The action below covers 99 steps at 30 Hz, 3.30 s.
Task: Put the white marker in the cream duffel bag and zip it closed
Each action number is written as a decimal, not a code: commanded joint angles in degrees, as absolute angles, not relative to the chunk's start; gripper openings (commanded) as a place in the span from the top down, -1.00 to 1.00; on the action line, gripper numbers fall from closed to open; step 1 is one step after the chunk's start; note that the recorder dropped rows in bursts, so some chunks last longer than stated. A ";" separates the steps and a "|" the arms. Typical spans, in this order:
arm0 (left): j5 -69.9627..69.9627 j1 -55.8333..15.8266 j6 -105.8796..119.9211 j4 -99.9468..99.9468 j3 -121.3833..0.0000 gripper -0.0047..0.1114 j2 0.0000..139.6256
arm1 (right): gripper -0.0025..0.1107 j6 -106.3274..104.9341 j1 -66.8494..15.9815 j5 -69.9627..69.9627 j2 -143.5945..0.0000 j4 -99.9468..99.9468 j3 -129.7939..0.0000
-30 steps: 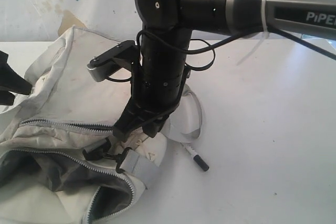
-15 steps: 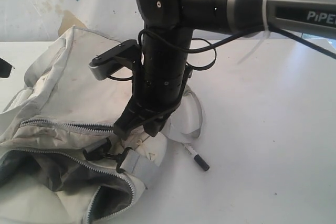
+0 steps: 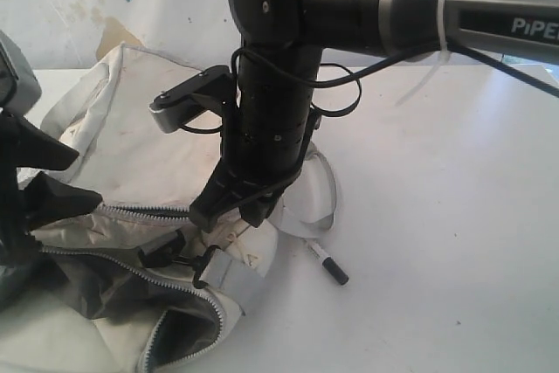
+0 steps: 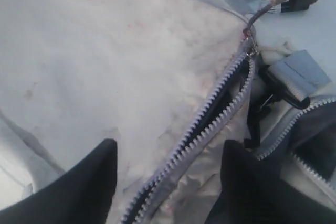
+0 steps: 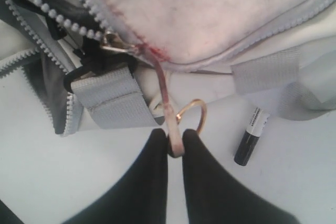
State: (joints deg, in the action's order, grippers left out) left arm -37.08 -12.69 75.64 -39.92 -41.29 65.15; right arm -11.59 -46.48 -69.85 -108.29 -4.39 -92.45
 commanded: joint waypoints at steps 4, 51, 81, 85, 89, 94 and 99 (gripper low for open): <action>-25.62 -17.48 78.47 -48.53 -36.94 -0.14 64.78 | 0.96 -11.58 -46.19 -69.96 -107.49 -4.69 -92.52; -31.41 -17.31 60.43 -39.06 -40.73 0.92 75.22 | 0.96 -6.58 -45.56 -69.96 -107.49 1.15 -92.52; -33.79 -17.31 51.77 -32.47 -40.73 0.92 69.74 | 0.96 -2.44 -30.04 -36.76 -116.59 13.13 -92.52; -36.62 -17.31 50.86 -30.38 -40.73 0.92 68.92 | 0.96 -2.32 -28.33 -27.23 -119.22 14.92 -92.52; -36.74 -17.31 50.73 -30.18 -40.73 0.92 68.41 | 0.96 -2.32 -26.21 -19.03 -122.93 15.32 -92.52; -36.85 -17.31 47.93 -28.69 -40.73 0.92 68.33 | 0.96 -2.32 -23.90 -13.04 -126.19 15.32 -92.52; -36.74 -17.31 47.76 -28.19 -40.73 0.92 68.33 | 0.96 -2.32 -22.87 -6.40 -128.07 15.22 -92.52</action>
